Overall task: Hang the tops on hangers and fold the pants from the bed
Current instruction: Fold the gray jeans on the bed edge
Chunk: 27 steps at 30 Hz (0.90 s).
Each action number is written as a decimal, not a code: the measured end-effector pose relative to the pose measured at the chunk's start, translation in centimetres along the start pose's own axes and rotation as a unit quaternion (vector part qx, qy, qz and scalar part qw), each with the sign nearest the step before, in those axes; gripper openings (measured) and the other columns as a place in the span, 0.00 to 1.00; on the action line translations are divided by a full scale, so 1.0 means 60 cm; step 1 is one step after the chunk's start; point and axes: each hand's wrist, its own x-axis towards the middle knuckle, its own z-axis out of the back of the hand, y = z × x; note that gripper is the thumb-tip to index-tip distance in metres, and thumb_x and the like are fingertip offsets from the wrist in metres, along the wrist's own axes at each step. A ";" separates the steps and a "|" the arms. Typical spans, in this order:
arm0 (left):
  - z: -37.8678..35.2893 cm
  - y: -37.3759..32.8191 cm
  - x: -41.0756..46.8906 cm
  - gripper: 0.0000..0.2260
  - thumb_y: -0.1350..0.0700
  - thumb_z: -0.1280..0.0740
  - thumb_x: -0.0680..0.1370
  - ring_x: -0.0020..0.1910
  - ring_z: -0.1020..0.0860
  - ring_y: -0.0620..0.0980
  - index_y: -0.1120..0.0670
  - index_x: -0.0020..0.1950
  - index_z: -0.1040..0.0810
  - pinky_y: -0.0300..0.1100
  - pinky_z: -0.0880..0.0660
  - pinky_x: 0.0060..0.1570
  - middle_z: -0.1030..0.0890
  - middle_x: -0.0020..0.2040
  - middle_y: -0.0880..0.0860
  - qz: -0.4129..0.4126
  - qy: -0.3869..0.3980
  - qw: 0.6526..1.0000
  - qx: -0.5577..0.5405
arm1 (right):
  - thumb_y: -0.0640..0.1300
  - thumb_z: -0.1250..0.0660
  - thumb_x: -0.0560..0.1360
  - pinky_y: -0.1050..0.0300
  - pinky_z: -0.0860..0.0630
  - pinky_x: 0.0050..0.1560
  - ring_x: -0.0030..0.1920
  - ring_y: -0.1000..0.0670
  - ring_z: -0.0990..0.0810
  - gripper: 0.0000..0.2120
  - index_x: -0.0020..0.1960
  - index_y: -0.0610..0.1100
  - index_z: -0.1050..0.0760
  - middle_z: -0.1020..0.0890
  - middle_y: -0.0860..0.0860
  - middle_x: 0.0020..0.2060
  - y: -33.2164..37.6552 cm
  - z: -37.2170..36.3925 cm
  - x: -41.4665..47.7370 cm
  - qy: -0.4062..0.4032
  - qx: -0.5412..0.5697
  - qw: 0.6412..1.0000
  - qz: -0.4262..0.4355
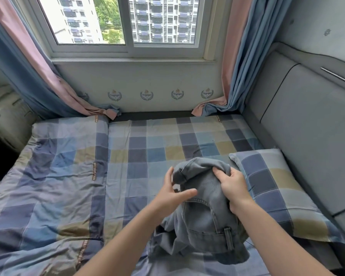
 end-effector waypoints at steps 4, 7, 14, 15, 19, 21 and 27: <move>-0.017 0.043 -0.002 0.57 0.40 0.19 0.62 0.68 0.25 0.48 0.45 0.81 0.51 0.42 0.23 0.62 0.31 0.75 0.51 0.047 0.036 0.998 0.006 | 0.42 0.31 0.80 0.60 0.19 0.38 0.45 0.50 0.13 0.04 0.50 0.41 0.18 0.12 0.48 0.42 0.026 -0.008 -0.013 -0.024 0.111 0.993 -0.017; -0.021 0.062 -0.003 0.43 0.37 0.20 0.63 0.57 0.18 0.44 0.49 0.71 0.35 0.38 0.20 0.50 0.21 0.63 0.47 0.063 0.028 0.997 0.019 | 0.41 0.31 0.80 0.58 0.18 0.38 0.46 0.48 0.13 0.06 0.53 0.39 0.19 0.12 0.45 0.45 0.049 -0.012 -0.022 -0.017 0.191 0.981 -0.042; -0.002 0.033 -0.001 0.08 0.59 0.28 0.78 0.44 0.14 0.55 0.61 0.55 0.19 0.45 0.19 0.41 0.13 0.46 0.59 0.037 -0.035 0.991 -0.121 | 0.40 0.37 0.83 0.57 0.19 0.34 0.40 0.49 0.13 0.06 0.53 0.41 0.21 0.13 0.45 0.42 0.054 -0.001 -0.024 -0.035 0.236 0.970 -0.052; 0.005 0.020 0.000 0.07 0.61 0.28 0.78 0.44 0.14 0.56 0.61 0.55 0.19 0.46 0.19 0.42 0.13 0.47 0.59 0.014 -0.062 0.989 -0.137 | 0.38 0.39 0.83 0.56 0.20 0.35 0.39 0.49 0.15 0.07 0.52 0.42 0.22 0.14 0.45 0.43 0.048 0.008 -0.022 -0.040 0.222 0.973 -0.055; 0.035 -0.037 0.004 0.05 0.66 0.30 0.77 0.42 0.15 0.52 0.57 0.50 0.18 0.44 0.20 0.41 0.14 0.42 0.54 -0.103 -0.099 0.986 -0.085 | 0.38 0.41 0.84 0.50 0.21 0.44 0.45 0.44 0.15 0.05 0.53 0.44 0.28 0.15 0.43 0.48 0.025 0.042 -0.013 -0.041 0.148 0.984 -0.094; 0.043 -0.055 0.004 0.08 0.68 0.31 0.76 0.40 0.19 0.50 0.56 0.45 0.19 0.45 0.24 0.42 0.17 0.38 0.52 -0.143 -0.097 0.985 0.019 | 0.39 0.39 0.83 0.50 0.20 0.45 0.44 0.45 0.14 0.04 0.56 0.44 0.27 0.13 0.44 0.48 0.022 0.042 -0.014 0.002 0.096 0.991 -0.096; 0.058 -0.092 -0.020 0.17 0.67 0.35 0.72 0.36 0.27 0.49 0.44 0.36 0.27 0.48 0.29 0.38 0.25 0.34 0.44 -0.218 0.004 0.916 0.337 | 0.43 0.26 0.74 0.60 0.27 0.61 0.66 0.59 0.26 0.31 0.71 0.62 0.33 0.24 0.57 0.67 0.033 0.008 -0.028 0.232 -0.167 0.955 0.079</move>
